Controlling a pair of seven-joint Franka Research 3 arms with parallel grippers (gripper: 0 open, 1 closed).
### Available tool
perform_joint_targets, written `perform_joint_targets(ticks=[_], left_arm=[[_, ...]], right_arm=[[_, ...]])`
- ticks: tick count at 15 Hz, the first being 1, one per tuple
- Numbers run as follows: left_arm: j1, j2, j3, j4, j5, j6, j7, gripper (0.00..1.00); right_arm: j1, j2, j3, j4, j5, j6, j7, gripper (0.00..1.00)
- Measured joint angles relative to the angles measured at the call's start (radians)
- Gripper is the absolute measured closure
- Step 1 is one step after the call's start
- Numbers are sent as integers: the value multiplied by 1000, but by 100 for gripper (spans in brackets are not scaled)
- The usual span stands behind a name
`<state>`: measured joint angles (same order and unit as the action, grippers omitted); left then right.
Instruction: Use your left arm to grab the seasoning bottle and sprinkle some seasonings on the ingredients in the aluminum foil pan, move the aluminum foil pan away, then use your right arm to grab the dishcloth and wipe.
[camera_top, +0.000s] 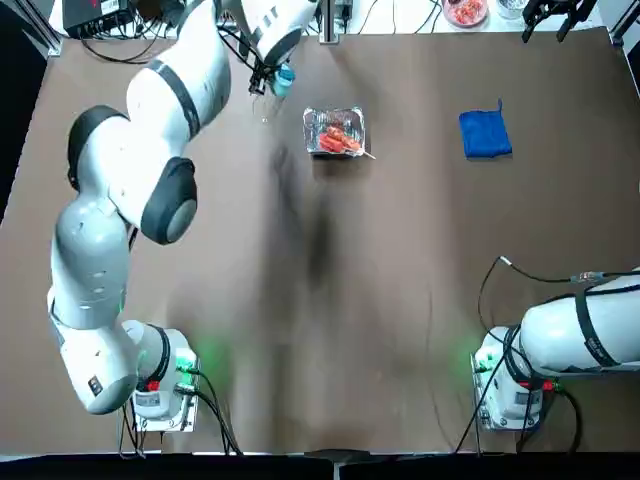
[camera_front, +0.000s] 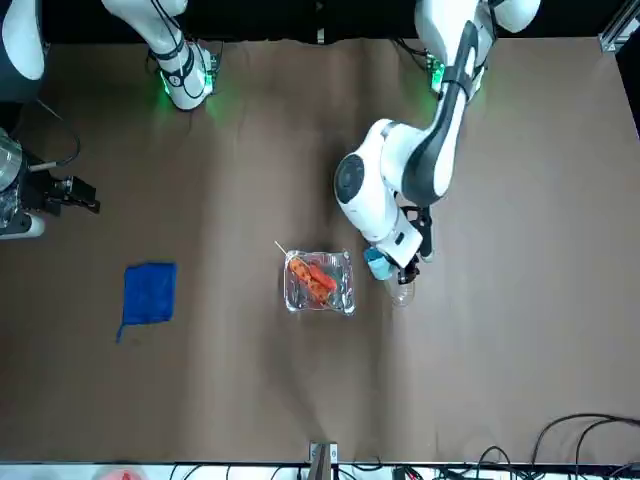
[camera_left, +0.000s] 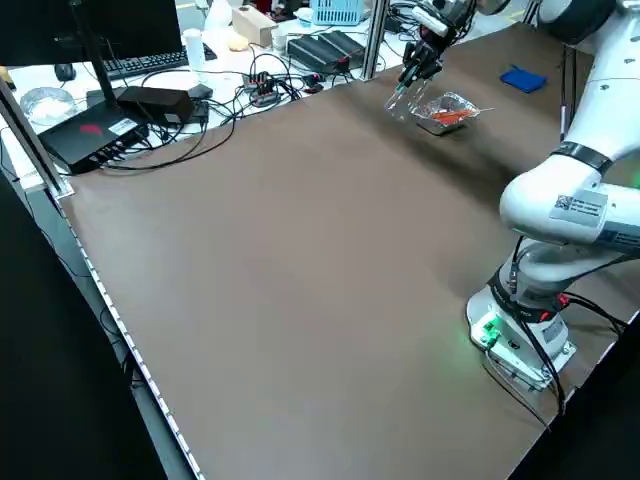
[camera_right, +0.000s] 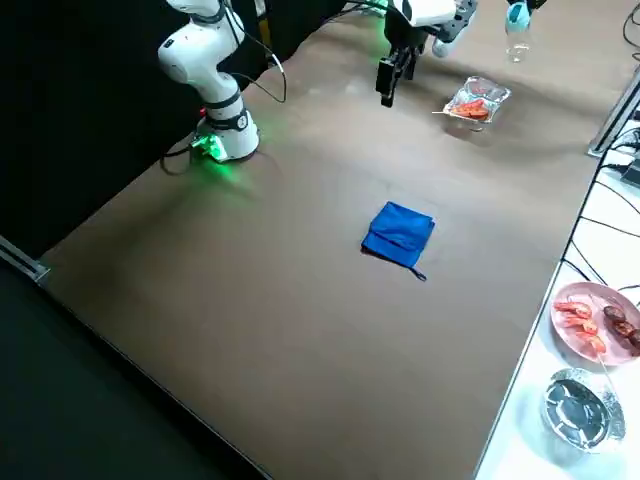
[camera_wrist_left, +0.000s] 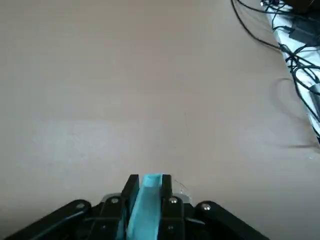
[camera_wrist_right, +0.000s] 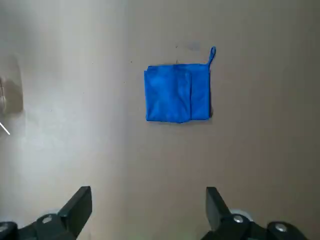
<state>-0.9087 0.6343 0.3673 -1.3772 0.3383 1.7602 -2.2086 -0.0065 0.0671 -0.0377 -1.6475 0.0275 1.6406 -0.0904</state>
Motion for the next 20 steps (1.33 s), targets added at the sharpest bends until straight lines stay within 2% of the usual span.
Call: perform_joint_targets(ticks=[6, 9, 11, 20], left_arm=[[-160, 49, 137, 7, -1, -33, -7, 77], [-202, 69, 170, 8, -1, -36, -9, 77], [-244, 95, 225, 9, -1, -40, -9, 77], [-284, 147, 255, 15, 64, -58, -9, 77]], right_arm=[[0, 0, 0, 0, 0, 0, 0, 0], [0, 0, 0, 0, 0, 0, 0, 0], [0, 0, 0, 0, 0, 0, 0, 0], [1, 0, 0, 0, 0, 0, 0, 0]])
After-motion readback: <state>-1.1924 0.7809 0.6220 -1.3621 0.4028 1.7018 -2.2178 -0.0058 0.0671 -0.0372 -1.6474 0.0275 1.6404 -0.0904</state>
